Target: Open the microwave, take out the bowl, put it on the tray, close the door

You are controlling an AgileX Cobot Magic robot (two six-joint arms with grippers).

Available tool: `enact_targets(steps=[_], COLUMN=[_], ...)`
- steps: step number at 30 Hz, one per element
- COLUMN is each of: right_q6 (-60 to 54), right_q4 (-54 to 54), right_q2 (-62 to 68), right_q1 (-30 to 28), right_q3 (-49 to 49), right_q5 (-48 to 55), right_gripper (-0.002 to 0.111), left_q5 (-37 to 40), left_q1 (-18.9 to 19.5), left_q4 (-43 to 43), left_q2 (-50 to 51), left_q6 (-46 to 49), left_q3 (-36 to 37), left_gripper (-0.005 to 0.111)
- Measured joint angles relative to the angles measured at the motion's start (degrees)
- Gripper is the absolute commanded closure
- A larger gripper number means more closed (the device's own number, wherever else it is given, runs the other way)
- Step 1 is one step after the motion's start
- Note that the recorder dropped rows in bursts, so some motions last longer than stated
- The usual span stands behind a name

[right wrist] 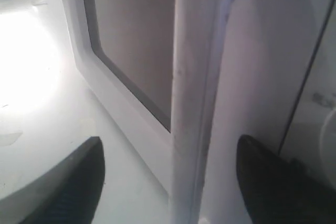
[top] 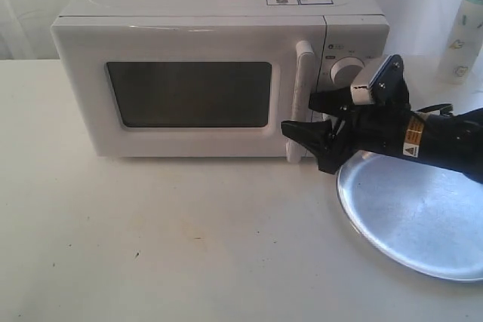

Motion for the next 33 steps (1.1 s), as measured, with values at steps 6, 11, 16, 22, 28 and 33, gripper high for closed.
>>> enact_targets(steps=[6,11,16,22,28,33], right_q6=[-0.2,-0.2,-0.2,-0.2,-1.2,-1.3], right_q4=[3.4,4.5,4.5,5.6,5.1,4.3], right_q2=[0.0,0.0,0.0,0.0,0.0,0.0], right_q1=[1.2,1.2,1.2,1.2,1.2,1.2], right_q3=[0.0,-0.1,-0.1,0.0,0.0,0.0], right_q5=[-0.6,-4.2,-4.6,-2.6,-2.5,-2.9], right_gripper=[0.054,0.054,0.067,0.108,0.108,0.108], left_q5=[0.0,0.0,0.0,0.0,0.0,0.0], left_q1=[0.0,0.0,0.0,0.0,0.0,0.0], left_q4=[0.0,0.0,0.0,0.0,0.0,0.0], left_q2=[0.0,0.0,0.0,0.0,0.0,0.0], left_q6=[0.0,0.0,0.0,0.0,0.0,0.0], left_q3=[0.0,0.0,0.0,0.0,0.0,0.0], left_gripper=[0.107,0.107,0.107,0.107,0.107,0.107])
